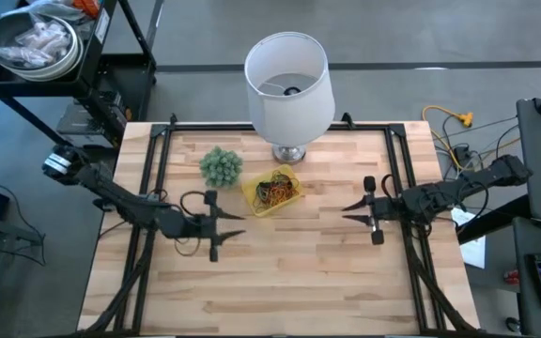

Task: Pick and place rubber bands into bin
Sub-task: Return to Home Position

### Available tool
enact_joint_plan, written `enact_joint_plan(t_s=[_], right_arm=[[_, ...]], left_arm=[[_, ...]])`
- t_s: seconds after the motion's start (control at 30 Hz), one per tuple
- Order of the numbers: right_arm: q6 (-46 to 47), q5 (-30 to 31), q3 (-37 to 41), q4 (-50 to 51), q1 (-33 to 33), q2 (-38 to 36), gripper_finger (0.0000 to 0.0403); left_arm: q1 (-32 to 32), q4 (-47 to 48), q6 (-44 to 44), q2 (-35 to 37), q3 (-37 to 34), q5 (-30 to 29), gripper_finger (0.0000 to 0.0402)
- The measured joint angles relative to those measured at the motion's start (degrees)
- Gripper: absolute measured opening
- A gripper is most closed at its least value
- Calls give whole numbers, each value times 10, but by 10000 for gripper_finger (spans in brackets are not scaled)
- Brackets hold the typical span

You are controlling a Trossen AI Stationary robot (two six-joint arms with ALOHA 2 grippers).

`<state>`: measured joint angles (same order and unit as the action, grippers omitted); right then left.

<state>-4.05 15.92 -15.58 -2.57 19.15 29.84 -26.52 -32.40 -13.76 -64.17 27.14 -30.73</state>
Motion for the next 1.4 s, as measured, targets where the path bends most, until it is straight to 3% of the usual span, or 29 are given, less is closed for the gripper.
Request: enact_joint_plan(t_s=[0.17, 0.33, 0.53, 0.63, 0.83, 1.0, 1.4], right_arm=[[-19, -16, 15, 3, -18, -35, 68], [-39, -138, 8, 0, -70, -55, 68], [-40, -230, 1, -2, -150, -41, 68], [-45, -268, 1, -17, -177, -30, 68], [-50, -271, 1, -25, -208, -19, 68], [-54, -271, 9, -23, -209, -25, 68], [-54, -264, 39, -24, -210, -77, 68]], left_arm=[[12, -52, -2, 49, -66, 3, 132], [26, -61, -7, 92, -98, 20, 132], [103, -62, -18, 103, -108, 178, 132], [144, -61, -17, 91, -104, 228, 132], [215, -62, -17, 87, -108, 276, 132], [221, -59, -17, 113, -130, 275, 132], [219, -61, -15, 277, -234, 270, 132]])
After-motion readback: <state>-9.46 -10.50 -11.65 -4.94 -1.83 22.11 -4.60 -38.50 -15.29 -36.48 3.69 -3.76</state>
